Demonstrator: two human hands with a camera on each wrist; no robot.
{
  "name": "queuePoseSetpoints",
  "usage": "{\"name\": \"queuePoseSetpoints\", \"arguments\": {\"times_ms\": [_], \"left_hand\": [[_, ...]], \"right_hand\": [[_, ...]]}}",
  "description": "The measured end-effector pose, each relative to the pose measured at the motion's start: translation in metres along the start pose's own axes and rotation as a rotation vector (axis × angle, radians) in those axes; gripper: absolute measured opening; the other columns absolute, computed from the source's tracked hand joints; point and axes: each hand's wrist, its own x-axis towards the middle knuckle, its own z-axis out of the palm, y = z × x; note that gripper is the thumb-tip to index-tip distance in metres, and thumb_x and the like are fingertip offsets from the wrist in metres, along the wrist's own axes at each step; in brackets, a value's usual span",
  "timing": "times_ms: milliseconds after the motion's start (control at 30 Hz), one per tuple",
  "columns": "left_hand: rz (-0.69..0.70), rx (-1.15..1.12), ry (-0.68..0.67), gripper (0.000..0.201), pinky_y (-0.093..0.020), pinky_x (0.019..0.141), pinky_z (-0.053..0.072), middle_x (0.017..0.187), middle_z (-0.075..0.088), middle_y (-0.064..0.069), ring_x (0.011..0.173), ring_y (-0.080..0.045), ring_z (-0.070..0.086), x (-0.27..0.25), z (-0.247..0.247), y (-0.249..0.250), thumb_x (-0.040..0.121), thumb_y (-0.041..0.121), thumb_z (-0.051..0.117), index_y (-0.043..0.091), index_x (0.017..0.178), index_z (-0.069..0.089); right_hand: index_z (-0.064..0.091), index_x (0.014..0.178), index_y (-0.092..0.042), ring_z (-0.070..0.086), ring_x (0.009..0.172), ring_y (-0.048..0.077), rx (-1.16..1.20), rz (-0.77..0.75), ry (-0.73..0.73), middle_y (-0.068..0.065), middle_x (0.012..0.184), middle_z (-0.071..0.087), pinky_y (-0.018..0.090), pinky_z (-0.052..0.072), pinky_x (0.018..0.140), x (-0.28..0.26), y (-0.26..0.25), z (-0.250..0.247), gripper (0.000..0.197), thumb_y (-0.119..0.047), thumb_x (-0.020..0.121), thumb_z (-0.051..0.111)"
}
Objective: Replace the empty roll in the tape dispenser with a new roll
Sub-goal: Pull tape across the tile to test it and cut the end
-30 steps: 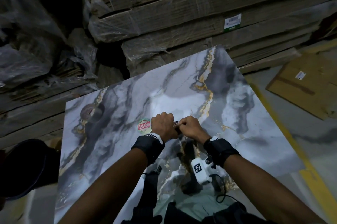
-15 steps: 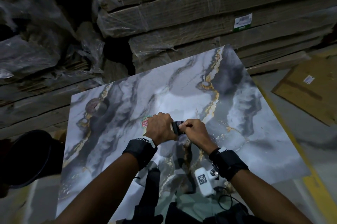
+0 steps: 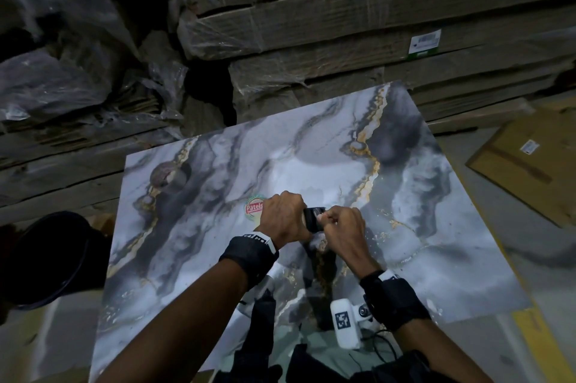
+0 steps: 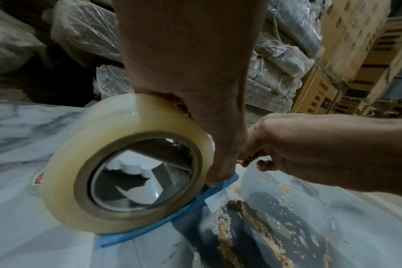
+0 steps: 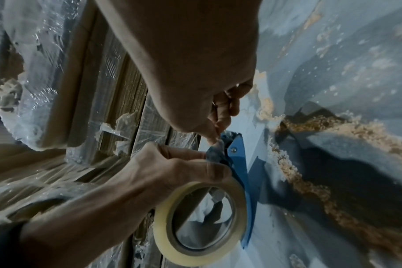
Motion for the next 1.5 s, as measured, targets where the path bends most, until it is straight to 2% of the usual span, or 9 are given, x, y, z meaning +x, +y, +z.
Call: {"name": "queuePoseSetpoints", "arguments": {"times_ms": [167,333,433,600,767,967,1133,1300,1500], "left_hand": [[0.03,-0.009,0.005,0.043,-0.032,0.062,0.035,0.078,0.067,-0.008,0.077,-0.036,0.064,0.0,-0.002,-0.001,0.061,0.055,0.073,0.018,0.083,0.075],[0.069,-0.041,0.007,0.042,-0.032,0.062,0.034,0.067,0.055,-0.001,0.074,-0.033,0.061,0.0,-0.004,0.001,0.056,0.054,0.072,0.021,0.082,0.073],[0.152,-0.053,0.039,0.045,-0.031,0.062,0.035,0.078,0.062,0.002,0.079,-0.032,0.063,-0.001,0.001,-0.002,0.059,0.058,0.066,0.025,0.089,0.071],[0.238,-0.093,0.094,0.05,-0.032,0.062,0.051,0.102,0.071,0.008,0.082,-0.028,0.068,-0.006,0.004,-0.002,0.063,0.054,0.055,0.031,0.105,0.07],[0.203,-0.171,0.088,0.034,-0.03,0.058,0.044,0.09,0.068,0.004,0.078,-0.03,0.064,-0.005,-0.002,0.005,0.064,0.044,0.053,0.026,0.09,0.065],[0.17,-0.193,0.089,0.04,-0.036,0.065,0.054,0.093,0.069,0.005,0.08,-0.03,0.065,-0.005,0.007,0.006,0.061,0.041,0.057,0.03,0.098,0.068],[0.203,-0.133,0.105,0.039,-0.03,0.06,0.04,0.09,0.069,0.005,0.077,-0.027,0.065,-0.004,0.006,0.004,0.059,0.046,0.066,0.03,0.095,0.07],[0.22,-0.15,0.094,0.047,-0.031,0.06,0.048,0.082,0.062,0.006,0.07,-0.024,0.062,-0.002,0.01,-0.001,0.055,0.055,0.067,0.035,0.096,0.072],[0.258,-0.148,0.133,0.055,-0.027,0.067,0.029,0.075,0.064,0.005,0.065,-0.027,0.057,-0.004,0.007,0.0,0.05,0.061,0.056,0.033,0.093,0.075]], "right_hand": [[0.061,0.061,-0.026,0.062,0.082,0.033,0.047,-0.005,0.05,0.005,0.069,0.069,0.039,0.054,0.077,-0.004,-0.003,-0.006,0.025,-0.014,0.083,0.065],[0.075,0.07,-0.013,0.06,0.086,0.033,0.061,-0.005,0.077,0.007,0.073,0.073,0.039,0.053,0.074,-0.008,-0.005,-0.015,0.018,-0.011,0.085,0.065],[0.072,0.07,-0.017,0.063,0.081,0.032,0.062,-0.014,0.094,0.003,0.069,0.068,0.036,0.054,0.068,-0.014,-0.006,-0.019,0.016,-0.016,0.082,0.063],[0.071,0.08,-0.013,0.065,0.073,0.021,-0.004,-0.066,0.108,0.004,0.077,0.072,0.03,0.049,0.063,-0.019,-0.019,-0.025,0.014,-0.02,0.091,0.066],[0.073,0.076,-0.012,0.07,0.071,0.022,-0.025,-0.04,0.073,0.001,0.071,0.074,0.033,0.058,0.069,-0.019,-0.026,-0.024,0.017,-0.028,0.084,0.072],[0.069,0.07,-0.01,0.066,0.068,0.03,-0.092,-0.048,0.074,0.006,0.066,0.07,0.034,0.051,0.06,-0.016,-0.024,-0.023,0.023,-0.027,0.086,0.07],[0.072,0.079,-0.008,0.066,0.072,0.027,-0.064,-0.048,0.089,0.009,0.076,0.072,0.033,0.051,0.063,-0.018,-0.018,-0.027,0.013,-0.016,0.087,0.066],[0.069,0.078,-0.012,0.062,0.07,0.023,0.018,-0.028,0.124,0.002,0.071,0.067,0.031,0.047,0.063,-0.027,-0.014,-0.029,0.014,-0.016,0.09,0.063],[0.071,0.074,-0.019,0.064,0.071,0.016,0.097,-0.011,0.152,-0.003,0.072,0.071,0.031,0.053,0.065,-0.03,-0.008,-0.034,0.016,-0.012,0.087,0.066]]}}
